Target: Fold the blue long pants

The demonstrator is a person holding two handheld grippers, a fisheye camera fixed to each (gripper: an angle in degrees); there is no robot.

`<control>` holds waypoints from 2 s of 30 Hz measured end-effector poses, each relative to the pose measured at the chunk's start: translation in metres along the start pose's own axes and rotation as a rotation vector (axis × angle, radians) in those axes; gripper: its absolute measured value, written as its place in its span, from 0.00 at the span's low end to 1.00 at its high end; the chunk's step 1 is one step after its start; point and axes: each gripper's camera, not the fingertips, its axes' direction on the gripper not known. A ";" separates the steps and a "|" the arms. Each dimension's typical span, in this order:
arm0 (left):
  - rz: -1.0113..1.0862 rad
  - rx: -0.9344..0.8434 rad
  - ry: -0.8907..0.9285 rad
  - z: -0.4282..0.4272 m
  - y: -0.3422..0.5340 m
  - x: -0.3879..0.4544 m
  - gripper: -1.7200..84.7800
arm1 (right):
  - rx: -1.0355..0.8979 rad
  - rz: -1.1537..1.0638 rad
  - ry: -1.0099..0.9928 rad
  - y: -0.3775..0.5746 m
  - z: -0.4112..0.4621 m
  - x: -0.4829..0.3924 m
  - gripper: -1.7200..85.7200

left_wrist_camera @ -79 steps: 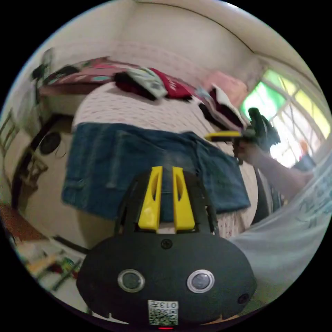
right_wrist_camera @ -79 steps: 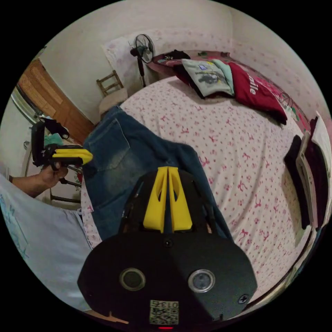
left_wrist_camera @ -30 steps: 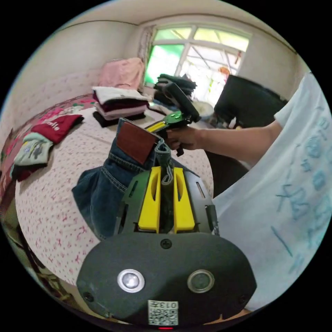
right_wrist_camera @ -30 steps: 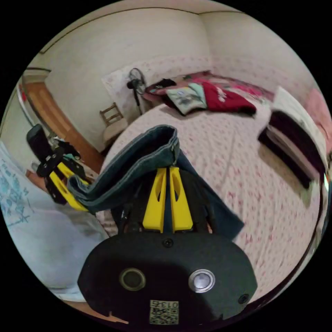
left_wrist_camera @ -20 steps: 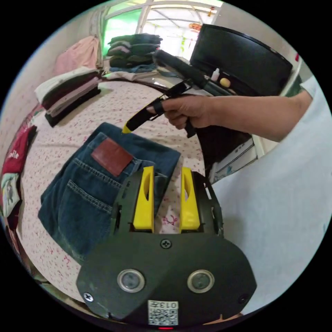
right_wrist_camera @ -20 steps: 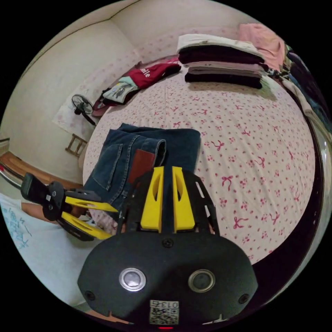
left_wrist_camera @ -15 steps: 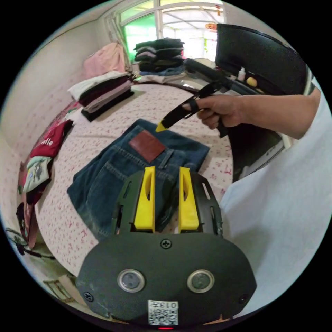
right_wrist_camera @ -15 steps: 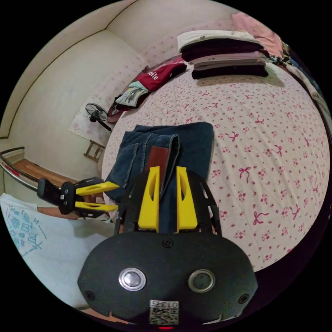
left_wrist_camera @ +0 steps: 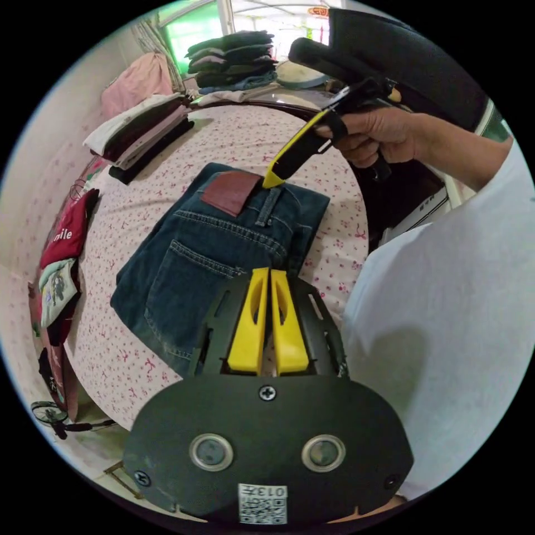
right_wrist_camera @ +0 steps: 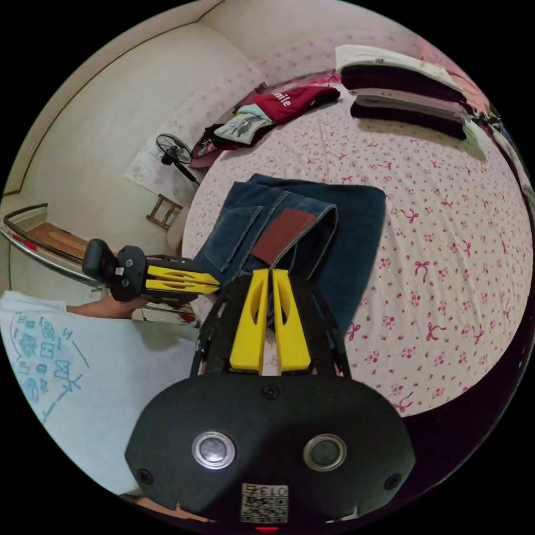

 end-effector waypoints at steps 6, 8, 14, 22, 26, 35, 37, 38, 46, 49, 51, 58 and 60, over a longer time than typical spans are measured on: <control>-0.019 -0.018 0.029 0.027 0.008 0.002 0.06 | -0.109 0.105 -0.027 0.027 0.020 0.028 0.03; 0.006 0.007 -0.024 0.029 0.004 0.011 0.11 | -0.117 0.136 -0.056 0.031 0.026 0.041 0.04; 0.186 -0.098 -0.168 0.079 -0.013 0.038 0.12 | -0.147 0.035 -0.022 0.030 0.004 0.045 0.08; -0.089 0.057 0.096 0.070 0.014 -0.036 0.09 | 0.049 0.101 -0.020 0.013 -0.035 0.076 0.16; -0.158 0.136 0.156 0.056 0.029 -0.064 0.08 | 0.105 0.149 0.015 0.005 -0.045 0.090 0.17; -0.211 0.215 0.160 0.031 0.063 -0.096 0.06 | -0.013 0.257 -0.147 0.017 -0.037 0.122 0.18; -0.204 0.209 0.154 0.032 0.067 -0.099 0.06 | -0.015 0.285 -0.168 0.026 -0.039 0.127 0.18; -0.203 0.207 0.154 0.032 0.068 -0.099 0.06 | -0.022 0.304 -0.179 0.033 -0.038 0.130 0.17; -0.221 0.208 0.170 0.027 0.083 -0.117 0.06 | 0.005 0.312 -0.436 0.050 -0.028 0.131 0.06; -0.224 0.225 0.155 0.015 0.082 -0.120 0.06 | 0.048 0.218 -0.383 0.048 -0.046 0.117 0.04; -0.217 0.248 0.141 0.004 0.079 -0.118 0.06 | 0.060 0.116 -0.319 0.044 -0.062 0.103 0.03; -0.108 0.331 0.031 -0.023 0.043 -0.097 0.06 | 0.179 -0.302 0.094 0.054 -0.130 0.037 0.03; -0.079 0.286 0.003 -0.001 0.030 -0.092 0.06 | 0.134 -0.266 0.139 0.055 -0.123 0.045 0.04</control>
